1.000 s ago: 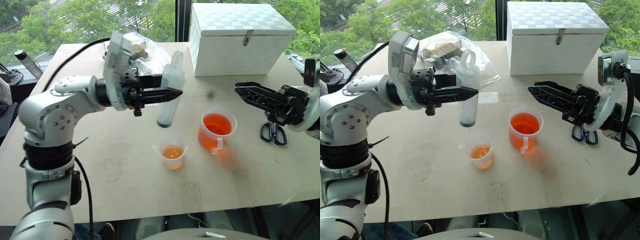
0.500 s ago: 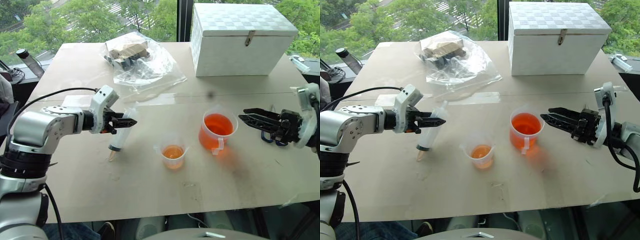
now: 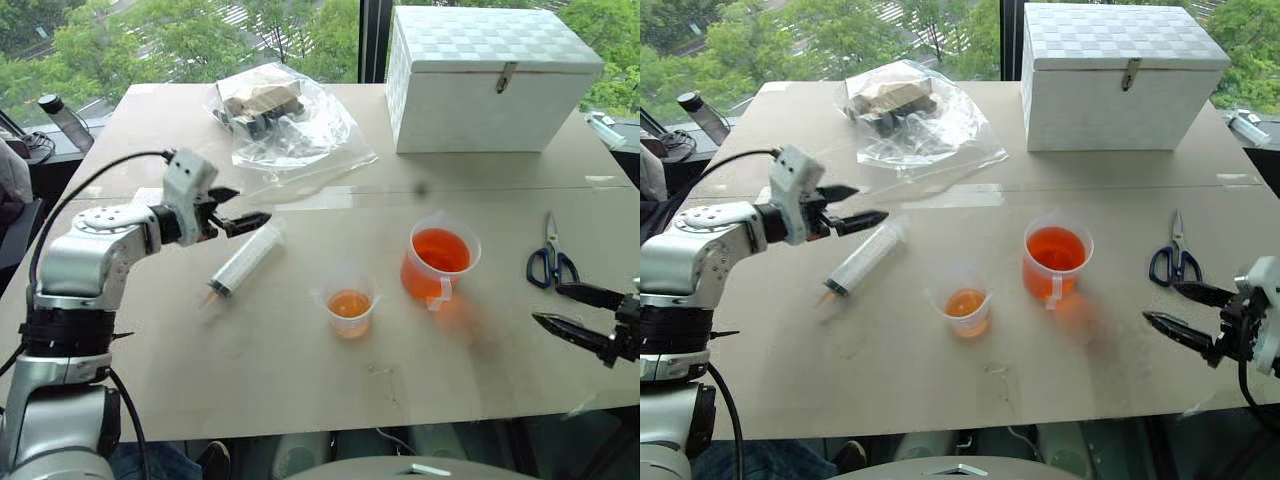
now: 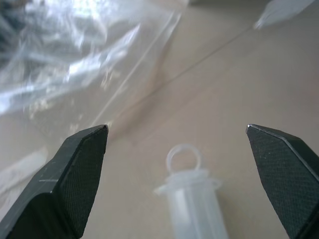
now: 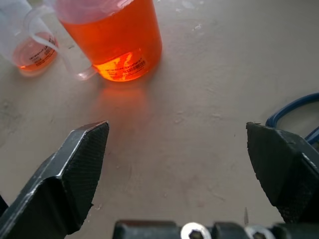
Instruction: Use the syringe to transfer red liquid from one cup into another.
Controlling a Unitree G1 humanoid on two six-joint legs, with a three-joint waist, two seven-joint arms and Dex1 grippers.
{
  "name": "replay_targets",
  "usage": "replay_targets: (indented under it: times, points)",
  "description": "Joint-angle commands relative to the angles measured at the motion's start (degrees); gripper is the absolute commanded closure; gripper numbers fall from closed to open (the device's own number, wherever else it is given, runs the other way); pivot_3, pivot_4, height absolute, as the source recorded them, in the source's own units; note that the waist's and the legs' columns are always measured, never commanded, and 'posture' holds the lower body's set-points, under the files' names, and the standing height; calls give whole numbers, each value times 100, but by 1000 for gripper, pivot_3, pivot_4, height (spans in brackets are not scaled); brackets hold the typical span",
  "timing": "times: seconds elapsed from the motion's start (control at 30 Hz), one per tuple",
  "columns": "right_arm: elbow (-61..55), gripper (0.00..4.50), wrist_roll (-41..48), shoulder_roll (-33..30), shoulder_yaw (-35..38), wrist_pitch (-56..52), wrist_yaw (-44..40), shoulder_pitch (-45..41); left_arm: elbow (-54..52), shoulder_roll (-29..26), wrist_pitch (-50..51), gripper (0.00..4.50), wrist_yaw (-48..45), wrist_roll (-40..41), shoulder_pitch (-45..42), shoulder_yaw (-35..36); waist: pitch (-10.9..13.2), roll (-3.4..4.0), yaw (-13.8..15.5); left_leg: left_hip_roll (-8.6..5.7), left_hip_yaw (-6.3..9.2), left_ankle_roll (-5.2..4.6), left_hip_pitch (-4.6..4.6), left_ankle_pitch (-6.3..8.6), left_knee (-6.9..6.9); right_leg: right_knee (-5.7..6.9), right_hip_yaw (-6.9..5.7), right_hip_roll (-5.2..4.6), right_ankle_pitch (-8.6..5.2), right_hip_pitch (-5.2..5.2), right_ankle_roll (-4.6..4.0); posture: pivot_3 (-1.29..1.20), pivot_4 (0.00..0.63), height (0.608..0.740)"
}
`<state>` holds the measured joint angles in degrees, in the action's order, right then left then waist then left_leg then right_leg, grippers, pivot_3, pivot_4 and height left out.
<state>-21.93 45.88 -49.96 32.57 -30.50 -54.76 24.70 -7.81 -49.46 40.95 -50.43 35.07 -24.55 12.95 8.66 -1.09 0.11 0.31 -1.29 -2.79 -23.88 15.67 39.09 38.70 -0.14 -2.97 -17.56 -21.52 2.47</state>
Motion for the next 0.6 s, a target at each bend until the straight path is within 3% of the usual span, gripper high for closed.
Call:
replay_targets:
  times: [0.03,0.13,0.3,0.4,0.6]
  points:
    - [-141,52,-728,443,-125,942,-71,185,-1455,-203,229,0,-432,683,1147,767,-5,11,-75,0,-1,0,5,0,-6,-5,1,-1,0,3,0,0,150,740]
    - [-81,52,-953,840,-364,1196,-80,315,-2311,-97,165,0,-631,827,2611,1195,-10,25,-115,0,-7,1,19,-1,-24,-11,9,-1,-1,6,-2,0,150,740]
    - [201,52,-1210,1217,-673,1744,-378,421,-2890,465,-949,0,-525,-30,4356,1227,-16,27,-18,0,-2,-14,49,10,-27,-10,2,-11,-1,32,-5,0,150,740]
    - [491,52,-1221,1390,-640,2013,-420,305,-2627,732,-1674,0,-574,-473,4935,1294,-18,33,54,0,-3,-23,115,18,-52,-39,3,-16,-9,96,-18,0,150,740]
    - [1058,52,-1657,1482,-840,2769,-639,105,-1959,1101,-3282,0,-571,-1538,5419,796,-35,59,72,0,-4,-23,114,18,-78,-73,2,-16,-9,96,-36,0,150,740]
